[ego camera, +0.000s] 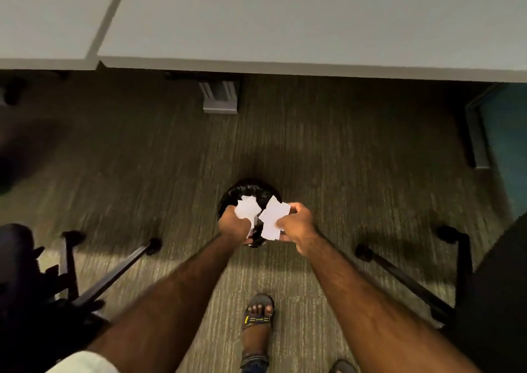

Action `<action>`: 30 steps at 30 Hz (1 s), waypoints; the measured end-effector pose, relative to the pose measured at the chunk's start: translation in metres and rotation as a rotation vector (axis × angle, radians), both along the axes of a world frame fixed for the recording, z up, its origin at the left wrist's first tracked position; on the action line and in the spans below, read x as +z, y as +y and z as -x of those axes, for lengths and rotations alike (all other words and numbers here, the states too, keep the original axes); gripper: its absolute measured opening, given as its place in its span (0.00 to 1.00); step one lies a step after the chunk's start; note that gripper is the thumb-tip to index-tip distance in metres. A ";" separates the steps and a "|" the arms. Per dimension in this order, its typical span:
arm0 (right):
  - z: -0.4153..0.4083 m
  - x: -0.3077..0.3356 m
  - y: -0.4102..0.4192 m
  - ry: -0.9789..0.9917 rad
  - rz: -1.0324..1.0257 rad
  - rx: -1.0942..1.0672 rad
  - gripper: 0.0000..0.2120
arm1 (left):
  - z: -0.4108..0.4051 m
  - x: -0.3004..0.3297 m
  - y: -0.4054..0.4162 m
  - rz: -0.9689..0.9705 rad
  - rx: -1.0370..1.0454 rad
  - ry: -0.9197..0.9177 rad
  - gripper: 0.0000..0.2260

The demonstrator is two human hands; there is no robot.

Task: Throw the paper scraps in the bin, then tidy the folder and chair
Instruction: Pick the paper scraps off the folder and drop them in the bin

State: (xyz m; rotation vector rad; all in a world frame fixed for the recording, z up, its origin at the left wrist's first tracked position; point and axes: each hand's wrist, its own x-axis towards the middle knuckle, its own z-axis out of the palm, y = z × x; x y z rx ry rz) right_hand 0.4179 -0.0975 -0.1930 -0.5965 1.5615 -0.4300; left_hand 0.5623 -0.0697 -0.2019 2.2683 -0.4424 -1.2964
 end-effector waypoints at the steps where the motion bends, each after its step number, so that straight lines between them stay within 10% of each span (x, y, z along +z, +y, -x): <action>1: -0.010 -0.009 -0.001 0.009 -0.005 -0.006 0.20 | -0.007 -0.006 -0.002 -0.021 -0.016 -0.003 0.13; 30: 0.050 -0.020 0.019 -0.046 0.160 -0.094 0.28 | 0.030 -0.010 -0.024 0.089 -0.367 -0.099 0.23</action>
